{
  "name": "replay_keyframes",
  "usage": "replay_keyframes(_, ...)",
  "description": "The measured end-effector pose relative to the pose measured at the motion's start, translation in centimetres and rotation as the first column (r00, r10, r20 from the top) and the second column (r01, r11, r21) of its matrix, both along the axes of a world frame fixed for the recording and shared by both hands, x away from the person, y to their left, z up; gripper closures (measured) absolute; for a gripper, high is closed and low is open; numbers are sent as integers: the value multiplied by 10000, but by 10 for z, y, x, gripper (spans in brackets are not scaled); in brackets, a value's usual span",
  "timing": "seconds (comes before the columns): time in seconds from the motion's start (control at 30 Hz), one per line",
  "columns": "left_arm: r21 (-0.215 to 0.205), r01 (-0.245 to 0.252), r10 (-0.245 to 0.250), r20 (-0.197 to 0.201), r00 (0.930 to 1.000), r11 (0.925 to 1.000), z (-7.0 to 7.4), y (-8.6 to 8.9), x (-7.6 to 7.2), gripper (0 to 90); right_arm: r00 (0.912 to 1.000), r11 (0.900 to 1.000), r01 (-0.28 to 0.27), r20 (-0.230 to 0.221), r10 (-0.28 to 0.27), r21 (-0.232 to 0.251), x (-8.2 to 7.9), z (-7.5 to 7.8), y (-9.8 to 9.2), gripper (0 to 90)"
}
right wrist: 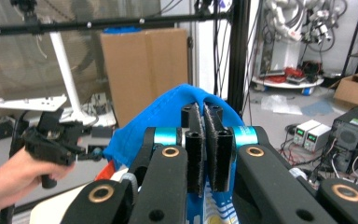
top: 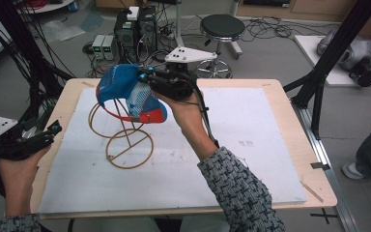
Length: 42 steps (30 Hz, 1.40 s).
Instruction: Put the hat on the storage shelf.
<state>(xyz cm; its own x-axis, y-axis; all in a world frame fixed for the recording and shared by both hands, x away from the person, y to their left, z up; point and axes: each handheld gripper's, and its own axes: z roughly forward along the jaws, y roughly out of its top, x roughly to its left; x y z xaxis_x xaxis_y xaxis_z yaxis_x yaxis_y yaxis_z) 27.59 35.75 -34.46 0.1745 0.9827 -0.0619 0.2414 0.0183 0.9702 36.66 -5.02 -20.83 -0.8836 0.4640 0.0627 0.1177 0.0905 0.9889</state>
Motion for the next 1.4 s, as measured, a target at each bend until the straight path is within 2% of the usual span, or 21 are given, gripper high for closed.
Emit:
replay_keyframes(0.13, 30, 24, -24, -21, 10000, 10000, 0, 0, 0, 238, 9998, 9994, -193, -64, 192, -291, -2, -6, 10, 877)
replay_keyframes(0.67, 0, 35, -35, -52, 10000, 10000, -1, 0, 1, 238, 9960, 9927, -877, -268, 857, -832, -9, -21, 39, 876)
replay_keyframes(1.07, -7, 28, -28, -31, 10000, 10000, 0, 1, 0, 238, 9923, 9858, -1233, -272, 1209, -1139, -17, -30, 56, 874)
replay_keyframes(1.4, -17, 27, -27, -46, 10000, 10000, 0, 1, 0, 238, 9899, 9824, -1416, -260, 1395, -1216, -22, -34, 66, 874)
